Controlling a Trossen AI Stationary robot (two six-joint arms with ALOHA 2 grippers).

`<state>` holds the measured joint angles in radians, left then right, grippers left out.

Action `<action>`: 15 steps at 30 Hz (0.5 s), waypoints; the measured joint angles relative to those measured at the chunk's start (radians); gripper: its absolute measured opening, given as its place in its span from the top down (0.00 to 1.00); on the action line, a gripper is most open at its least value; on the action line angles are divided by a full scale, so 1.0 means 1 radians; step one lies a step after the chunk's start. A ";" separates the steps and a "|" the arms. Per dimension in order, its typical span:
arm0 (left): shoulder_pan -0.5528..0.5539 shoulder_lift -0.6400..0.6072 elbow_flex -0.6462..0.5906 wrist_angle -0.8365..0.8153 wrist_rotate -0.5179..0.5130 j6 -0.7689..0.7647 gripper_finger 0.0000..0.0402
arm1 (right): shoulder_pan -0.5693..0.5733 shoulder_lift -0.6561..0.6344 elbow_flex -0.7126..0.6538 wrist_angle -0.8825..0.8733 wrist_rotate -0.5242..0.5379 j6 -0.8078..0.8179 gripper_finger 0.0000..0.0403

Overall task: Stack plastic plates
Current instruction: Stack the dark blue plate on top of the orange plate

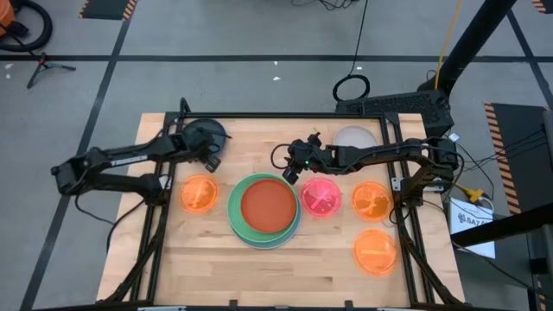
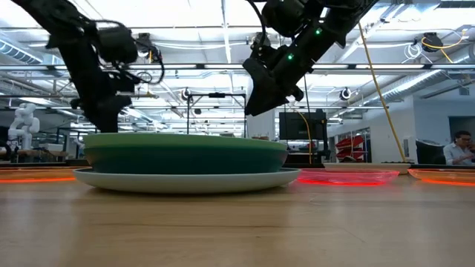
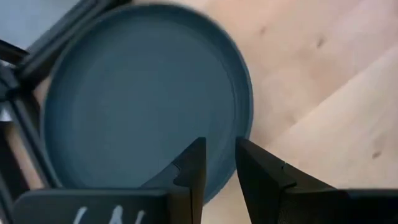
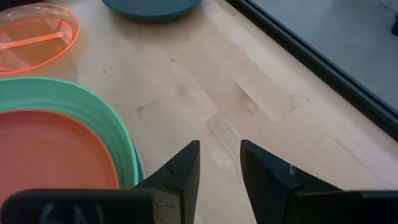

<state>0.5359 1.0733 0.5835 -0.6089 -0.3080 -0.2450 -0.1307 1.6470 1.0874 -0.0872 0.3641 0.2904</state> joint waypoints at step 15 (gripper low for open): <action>0.020 0.204 0.000 0.148 0.091 0.003 0.77 | 0.000 0.000 0.000 0.000 0.000 0.011 0.72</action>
<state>0.5560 1.2773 0.5837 -0.4608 -0.2170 -0.2417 -0.1303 1.6470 1.0874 -0.0868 0.3642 0.3012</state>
